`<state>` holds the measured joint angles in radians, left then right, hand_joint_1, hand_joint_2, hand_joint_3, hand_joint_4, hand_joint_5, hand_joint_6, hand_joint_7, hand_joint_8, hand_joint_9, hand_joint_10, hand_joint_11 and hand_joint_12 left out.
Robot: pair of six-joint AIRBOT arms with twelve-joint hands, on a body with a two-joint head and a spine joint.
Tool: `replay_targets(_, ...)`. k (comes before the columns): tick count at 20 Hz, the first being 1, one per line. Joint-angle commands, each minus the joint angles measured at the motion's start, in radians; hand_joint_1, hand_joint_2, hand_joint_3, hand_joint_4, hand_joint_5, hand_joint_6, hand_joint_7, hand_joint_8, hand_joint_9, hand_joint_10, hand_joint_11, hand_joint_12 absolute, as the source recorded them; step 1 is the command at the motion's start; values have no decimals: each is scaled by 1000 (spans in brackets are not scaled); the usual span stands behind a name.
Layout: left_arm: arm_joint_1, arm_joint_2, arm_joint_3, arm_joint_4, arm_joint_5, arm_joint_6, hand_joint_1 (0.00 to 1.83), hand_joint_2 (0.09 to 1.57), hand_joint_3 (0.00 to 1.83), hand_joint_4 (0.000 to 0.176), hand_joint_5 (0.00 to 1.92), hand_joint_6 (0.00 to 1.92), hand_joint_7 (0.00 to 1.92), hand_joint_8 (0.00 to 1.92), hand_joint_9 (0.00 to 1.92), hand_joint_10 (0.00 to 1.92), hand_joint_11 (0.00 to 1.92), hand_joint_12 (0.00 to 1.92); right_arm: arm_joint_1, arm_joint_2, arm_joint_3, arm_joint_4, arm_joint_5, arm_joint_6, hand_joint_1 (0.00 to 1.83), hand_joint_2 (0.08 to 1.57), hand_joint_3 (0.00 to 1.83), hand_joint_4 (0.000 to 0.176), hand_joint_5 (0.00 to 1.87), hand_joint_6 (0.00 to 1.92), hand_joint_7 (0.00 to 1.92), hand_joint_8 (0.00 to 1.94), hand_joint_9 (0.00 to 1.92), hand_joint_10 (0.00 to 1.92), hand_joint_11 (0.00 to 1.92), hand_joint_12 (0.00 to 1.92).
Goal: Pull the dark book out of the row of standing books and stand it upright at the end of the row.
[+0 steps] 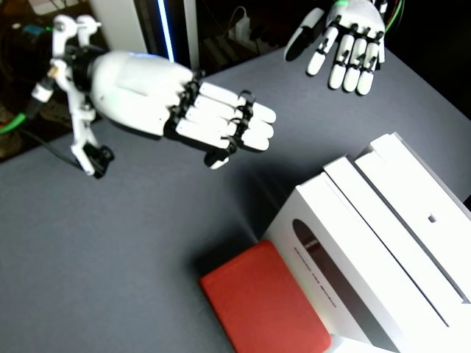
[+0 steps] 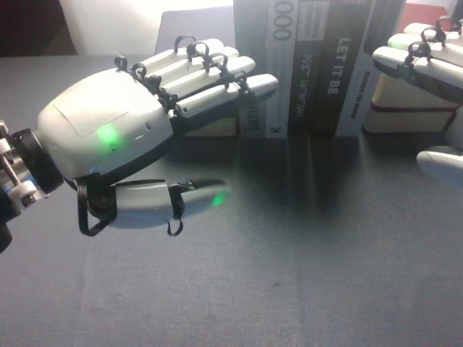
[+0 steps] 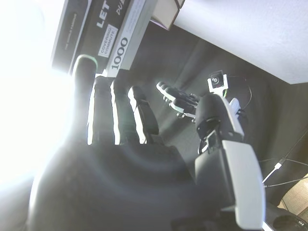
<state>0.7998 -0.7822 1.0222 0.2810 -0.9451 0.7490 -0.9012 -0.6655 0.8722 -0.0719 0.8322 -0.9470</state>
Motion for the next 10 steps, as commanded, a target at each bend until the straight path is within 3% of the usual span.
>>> replay_targets(1, -19, -6, -2, -22, -112, -1, 242, 1430, 26, 17, 39, 19, 0, 0, 0, 0, 0, 0, 17, 1, 0, 16, 125, -3, 56, 1368, 53, 0, 0, 0, 0, 0, 0, 0, 0, 0)
replay_targets(2, -20, -7, -3, -22, -107, -1, 209, 1440, 22, 21, 25, 10, 0, 0, 0, 0, 0, 0, 17, 0, 0, 16, 125, -3, 84, 1371, 43, 0, 0, 0, 0, 0, 0, 0, 0, 0)
replay_targets(4, -19, -15, -3, -20, -92, -1, 146, 1451, 19, 13, 14, 4, 0, 0, 0, 0, 0, 0, 17, -8, 0, 16, 123, -3, 162, 1362, 27, 0, 0, 0, 0, 0, 0, 0, 0, 0)
replay_targets(7, -18, -19, -2, -18, -88, -2, 60, 1458, 12, 16, 0, 0, 0, 0, 0, 0, 0, 0, 11, -10, 0, 16, 122, 6, 91, 1374, 22, 0, 0, 0, 0, 0, 0, 0, 0, 0)
replay_targets(10, -10, -14, -4, -21, -95, -3, 276, 1442, 0, 12, 32, 11, 0, 0, 0, 0, 0, 0, 11, -9, 0, 16, 137, 8, 69, 1383, 18, 0, 0, 0, 0, 0, 0, 0, 0, 0)
